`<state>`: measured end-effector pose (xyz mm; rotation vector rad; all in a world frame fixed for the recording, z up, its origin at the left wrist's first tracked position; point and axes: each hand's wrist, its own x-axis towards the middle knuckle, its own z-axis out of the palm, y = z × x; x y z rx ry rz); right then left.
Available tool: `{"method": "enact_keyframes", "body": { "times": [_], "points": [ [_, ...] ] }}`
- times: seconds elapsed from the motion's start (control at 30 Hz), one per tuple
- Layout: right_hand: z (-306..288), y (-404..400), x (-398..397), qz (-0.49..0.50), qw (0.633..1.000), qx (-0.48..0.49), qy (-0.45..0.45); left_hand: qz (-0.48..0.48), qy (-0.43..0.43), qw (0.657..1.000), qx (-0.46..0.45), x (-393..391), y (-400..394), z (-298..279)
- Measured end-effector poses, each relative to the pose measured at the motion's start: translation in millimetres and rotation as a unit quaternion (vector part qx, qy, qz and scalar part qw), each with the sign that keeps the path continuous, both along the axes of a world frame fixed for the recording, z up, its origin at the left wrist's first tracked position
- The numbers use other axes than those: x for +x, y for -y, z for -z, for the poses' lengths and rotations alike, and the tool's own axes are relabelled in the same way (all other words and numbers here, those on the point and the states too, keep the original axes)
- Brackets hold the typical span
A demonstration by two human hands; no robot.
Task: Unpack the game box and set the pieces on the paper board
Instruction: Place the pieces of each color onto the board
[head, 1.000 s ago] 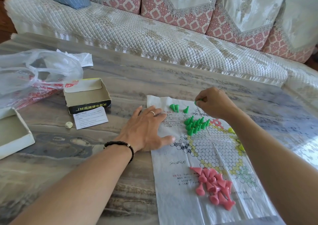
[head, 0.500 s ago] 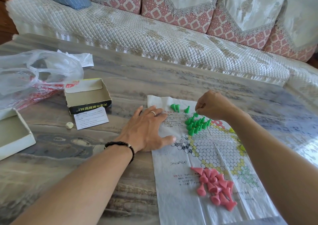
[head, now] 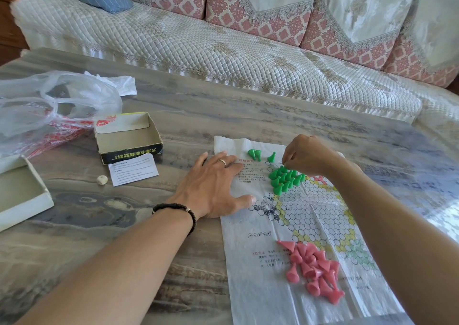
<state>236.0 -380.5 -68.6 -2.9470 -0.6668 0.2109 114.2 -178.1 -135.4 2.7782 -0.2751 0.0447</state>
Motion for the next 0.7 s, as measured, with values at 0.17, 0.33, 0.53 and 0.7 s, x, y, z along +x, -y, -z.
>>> {"method": "enact_keyframes", "body": {
  "times": [0.17,0.33,0.53,0.7],
  "points": [
    [-2,-1,0,-0.007,1.000,0.020,0.013,0.001,-0.003,1.000,0.001,0,0,-1],
    [-1,-9,2,-0.003,0.997,0.063,0.050,0.001,-0.006,1.000,0.001,0,0,1],
    [8,-20,7,0.002,0.996,0.068,0.054,-0.001,-0.005,1.000,0.001,1,0,0],
    [10,-21,10,0.007,0.998,0.047,0.046,0.000,-0.001,1.000,0.001,1,0,0]
  ]
}}
